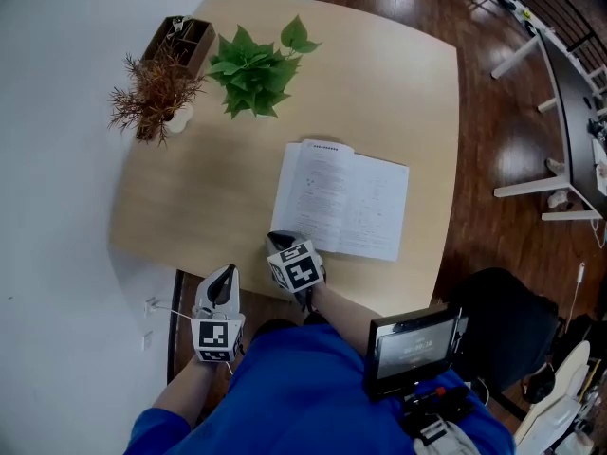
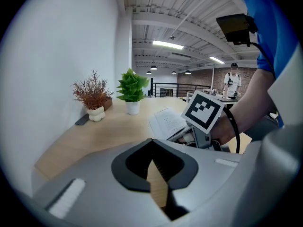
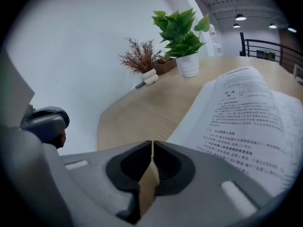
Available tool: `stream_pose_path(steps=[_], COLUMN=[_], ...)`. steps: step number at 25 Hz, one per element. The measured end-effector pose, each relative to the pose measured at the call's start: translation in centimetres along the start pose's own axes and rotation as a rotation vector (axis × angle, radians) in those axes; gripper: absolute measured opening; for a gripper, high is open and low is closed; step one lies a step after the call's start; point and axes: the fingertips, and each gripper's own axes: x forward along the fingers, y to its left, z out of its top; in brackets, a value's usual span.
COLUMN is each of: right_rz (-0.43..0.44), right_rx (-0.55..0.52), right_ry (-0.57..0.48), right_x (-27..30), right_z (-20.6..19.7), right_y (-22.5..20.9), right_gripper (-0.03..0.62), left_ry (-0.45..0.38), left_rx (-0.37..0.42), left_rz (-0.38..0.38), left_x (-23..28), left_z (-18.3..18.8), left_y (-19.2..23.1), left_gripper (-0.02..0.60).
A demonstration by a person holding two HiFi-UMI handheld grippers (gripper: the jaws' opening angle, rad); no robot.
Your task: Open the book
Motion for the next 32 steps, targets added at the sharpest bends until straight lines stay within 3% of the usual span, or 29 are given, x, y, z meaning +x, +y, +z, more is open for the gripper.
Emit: stream_pose_path(steps=[10, 15, 20, 32], right_rz=[0.052, 0.019, -0.059, -0.345], right_rx=[0.049, 0.054, 0.042, 0.031], right_ry=[-0.161, -0.273, -0.364, -0.552], right_x=[-3.9, -8.3, -13.0, -25.3], right_z=[2.0, 3.3, 3.3, 0.6], right_y=[0.6, -0.3, -2.5, -8.2], right_gripper=[0.006, 0.006, 0.006, 0.006], left_ry=[-0.037, -0.053, -0.091, -0.165], left_rx=[0.028, 0.053, 0.09, 0.161], left_rz=[-0.044, -0.088, -0.169, -0.35], left_x=[1.1, 2.2, 3.6, 5.7], left_z=[1.3, 2.5, 3.7, 7.4], left_y=[-1.4, -3.2, -6.3, -14.4], left_gripper=[0.006, 0.006, 0.006, 0.006])
